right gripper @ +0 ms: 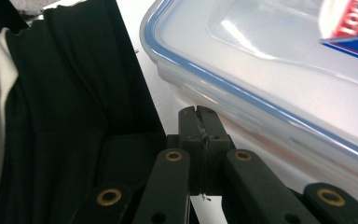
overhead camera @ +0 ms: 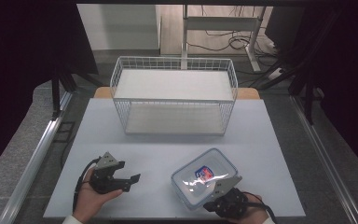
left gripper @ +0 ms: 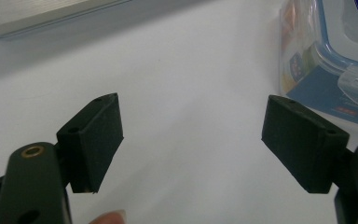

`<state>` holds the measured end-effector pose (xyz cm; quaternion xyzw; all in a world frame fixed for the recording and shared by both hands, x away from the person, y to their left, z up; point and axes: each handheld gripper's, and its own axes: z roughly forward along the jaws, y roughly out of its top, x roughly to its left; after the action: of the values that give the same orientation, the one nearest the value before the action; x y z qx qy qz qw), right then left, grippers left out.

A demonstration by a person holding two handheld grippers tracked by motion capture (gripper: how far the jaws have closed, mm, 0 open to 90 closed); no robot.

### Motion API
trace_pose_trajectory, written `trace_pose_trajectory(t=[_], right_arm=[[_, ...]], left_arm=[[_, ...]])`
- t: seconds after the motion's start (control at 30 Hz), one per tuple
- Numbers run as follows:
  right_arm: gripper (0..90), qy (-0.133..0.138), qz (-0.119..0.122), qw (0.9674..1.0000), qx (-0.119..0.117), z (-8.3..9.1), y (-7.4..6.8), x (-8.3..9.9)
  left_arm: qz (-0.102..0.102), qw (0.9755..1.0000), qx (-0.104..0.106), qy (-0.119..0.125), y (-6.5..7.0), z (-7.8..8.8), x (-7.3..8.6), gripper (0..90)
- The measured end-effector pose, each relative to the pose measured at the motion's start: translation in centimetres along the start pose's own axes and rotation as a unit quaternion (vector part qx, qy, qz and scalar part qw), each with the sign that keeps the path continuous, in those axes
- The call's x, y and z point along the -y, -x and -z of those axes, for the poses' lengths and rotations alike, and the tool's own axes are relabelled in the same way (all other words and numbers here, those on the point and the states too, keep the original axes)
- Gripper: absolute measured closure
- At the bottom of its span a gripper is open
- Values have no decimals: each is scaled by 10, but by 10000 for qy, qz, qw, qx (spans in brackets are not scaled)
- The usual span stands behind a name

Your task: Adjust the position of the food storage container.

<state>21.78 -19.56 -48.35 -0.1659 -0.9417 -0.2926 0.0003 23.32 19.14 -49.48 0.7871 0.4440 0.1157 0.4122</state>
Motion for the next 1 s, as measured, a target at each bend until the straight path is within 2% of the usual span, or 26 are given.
trace_pose_trajectory(t=[0.07, 0.13, 0.3, 0.37, 0.4, 0.67, 0.87, 1.0], right_arm=[[888, -25, 37, 10000, -44, -3, -3, -3], [889, -86, 112, 9999, 59, -9, -8, -6], [889, -5, 7, 9999, 140, -15, -10, -13], [889, 45, -56, 9997, 224, -18, -10, -18], [889, 117, -99, 9993, 345, -22, -10, -24], [889, 263, -215, 9974, 637, -42, -10, -45], [889, 313, -230, 9972, 633, -50, -10, -52], [889, 308, -204, 9978, 547, -45, -15, -52]], left_arm=[[22, 10000, 0, 2, 0, 0, 0, 205], [32, 10000, 0, 9, 0, 1, 0, 205], [25, 10000, -4, 6, 0, 0, 0, 205], [36, 10000, -6, 27, 0, 0, 0, 205], [35, 10000, -8, 27, 0, 0, 0, 205], [18, 10000, -6, 4, 0, -1, 0, 205], [20, 10000, 0, 5, -1, 0, 0, 205], [14, 10000, 6, 8, -2, 0, 0, 205]])
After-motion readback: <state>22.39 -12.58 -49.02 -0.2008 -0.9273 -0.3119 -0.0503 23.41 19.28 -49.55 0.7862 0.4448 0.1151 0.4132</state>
